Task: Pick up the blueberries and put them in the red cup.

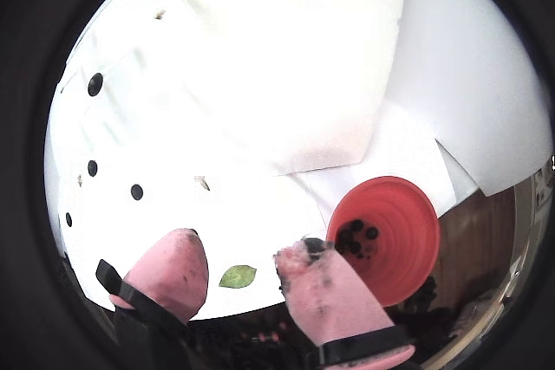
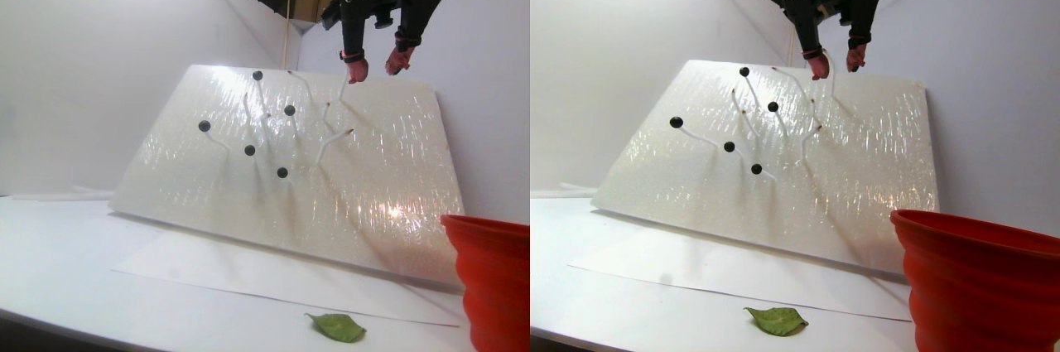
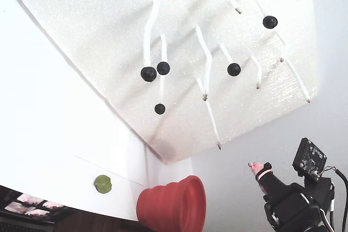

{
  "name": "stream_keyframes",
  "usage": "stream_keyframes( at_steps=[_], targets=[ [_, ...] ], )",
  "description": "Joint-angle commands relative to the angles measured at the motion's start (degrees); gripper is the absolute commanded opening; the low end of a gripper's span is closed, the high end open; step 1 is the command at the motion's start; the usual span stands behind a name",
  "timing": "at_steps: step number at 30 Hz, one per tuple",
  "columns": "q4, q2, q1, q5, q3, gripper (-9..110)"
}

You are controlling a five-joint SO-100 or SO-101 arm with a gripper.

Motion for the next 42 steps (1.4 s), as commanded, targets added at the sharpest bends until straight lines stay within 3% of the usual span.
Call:
stream_keyframes(
  at_steps=[1,42],
  targets=[
    [0.35,5.89,-1.05,0.53,-1.23,15],
    [-8.17,-6.77,-10.63,2.90,-11.51,16]
  ],
)
